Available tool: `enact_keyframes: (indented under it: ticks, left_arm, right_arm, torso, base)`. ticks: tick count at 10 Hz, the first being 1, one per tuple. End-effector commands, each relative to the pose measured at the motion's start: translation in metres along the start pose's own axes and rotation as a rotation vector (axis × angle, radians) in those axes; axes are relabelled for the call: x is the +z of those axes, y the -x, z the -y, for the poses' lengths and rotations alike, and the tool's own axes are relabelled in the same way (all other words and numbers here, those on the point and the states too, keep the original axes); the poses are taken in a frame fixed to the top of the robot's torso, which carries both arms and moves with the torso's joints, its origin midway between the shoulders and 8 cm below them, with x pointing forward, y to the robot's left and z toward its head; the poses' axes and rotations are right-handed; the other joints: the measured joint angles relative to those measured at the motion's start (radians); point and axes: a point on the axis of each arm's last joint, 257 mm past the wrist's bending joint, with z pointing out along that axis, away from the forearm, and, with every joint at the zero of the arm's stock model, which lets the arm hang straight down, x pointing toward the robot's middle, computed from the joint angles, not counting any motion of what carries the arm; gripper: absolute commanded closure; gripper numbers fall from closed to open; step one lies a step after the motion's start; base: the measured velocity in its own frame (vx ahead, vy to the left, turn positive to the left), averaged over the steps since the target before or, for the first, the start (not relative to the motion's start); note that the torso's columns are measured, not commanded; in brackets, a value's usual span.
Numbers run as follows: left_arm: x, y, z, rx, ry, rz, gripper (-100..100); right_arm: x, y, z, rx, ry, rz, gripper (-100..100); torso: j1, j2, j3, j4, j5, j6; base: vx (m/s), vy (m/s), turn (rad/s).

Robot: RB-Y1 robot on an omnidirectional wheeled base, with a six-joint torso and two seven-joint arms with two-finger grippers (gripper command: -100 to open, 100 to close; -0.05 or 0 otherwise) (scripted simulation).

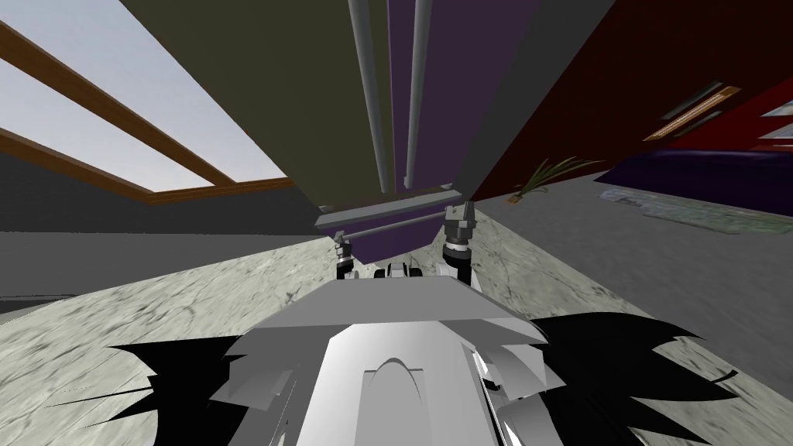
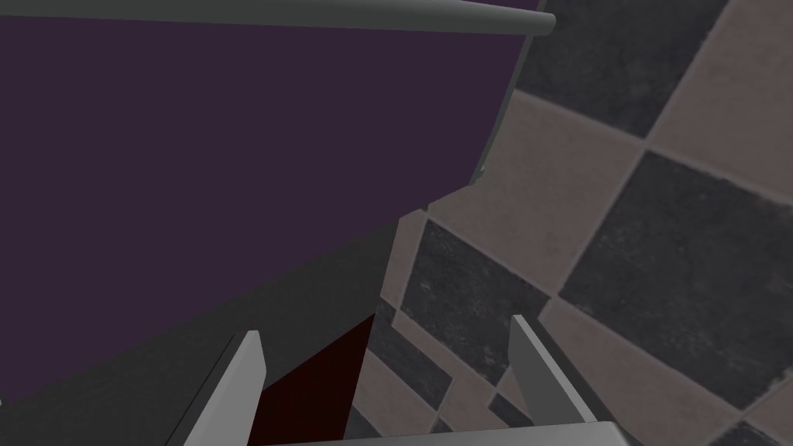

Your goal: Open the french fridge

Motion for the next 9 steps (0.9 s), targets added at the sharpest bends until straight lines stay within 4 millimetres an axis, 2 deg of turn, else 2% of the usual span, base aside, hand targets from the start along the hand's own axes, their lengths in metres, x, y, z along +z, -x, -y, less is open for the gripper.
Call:
enact_keyframes:
  ticks: [1, 2, 3, 4, 5, 6, 7, 9]
  left_arm:
    - [-0.006, 0.0, -0.003, -0.004, 0.018, -0.002, 100]
    - [-0.002, -0.001, -0.001, -0.002, 0.007, -0.002, 100]
    - [0.006, -0.012, -0.01, -0.014, 0.013, -0.018, 100]
    - [0.005, -0.012, -0.011, -0.014, 0.016, -0.017, 100]
    - [0.016, -0.023, -0.013, -0.025, 0.006, -0.035, 100]
    - [0.015, -0.024, -0.02, -0.026, 0.02, -0.034, 100]
    - [0.026, -0.036, -0.021, -0.037, 0.008, -0.053, 100]
    - [0.024, -0.036, -0.027, -0.036, 0.023, -0.051, 100]
  right_arm:
    - [0.0, 0.0, 0.0, 0.0, 0.0, 0.0, 0]
    - [0.0, 0.0, 0.0, 0.0, 0.0, 0.0, 0]
    - [0.0, 0.0, 0.0, 0.0, 0.0, 0.0, 0]
    - [0.0, 0.0, 0.0, 0.0, 0.0, 0.0, 0]
    - [0.0, 0.0, 0.0, 0.0, 0.0, 0.0, 0]
    - [0.0, 0.0, 0.0, 0.0, 0.0, 0.0, 0]
    - [0.0, 0.0, 0.0, 0.0, 0.0, 0.0, 0]
    - [0.0, 0.0, 0.0, 0.0, 0.0, 0.0, 0]
  torso:
    - [-0.001, -0.002, -0.001, 0.0, 0.0, 0.001]
    - [0.0, -0.003, -0.002, 0.0, 0.0, 0.001]
    - [0.002, -0.008, -0.005, 0.001, -0.002, 0.001]
    - [0.002, -0.007, -0.005, 0.0, -0.001, 0.0]
    - [0.001, -0.006, -0.003, 0.0, 0.0, 0.001]
    - [0.002, -0.004, -0.002, 0.0, 0.0, 0.0]
    - [0.002, -0.004, -0.002, -0.001, 0.001, 0.001]
    - [0.001, -0.005, -0.002, -0.001, 0.001, 0.001]
  base:
    - [-0.181, -0.055, 0.032]
    - [-0.094, -0.025, 0.006]
    - [-0.081, -0.016, 0.161]
    - [-0.076, -0.014, 0.069]
    - [-0.091, -0.007, 0.131]
    - [-0.079, -0.008, 0.061]
    - [-0.104, -0.015, 0.125]
    - [-0.059, -0.009, 0.041]
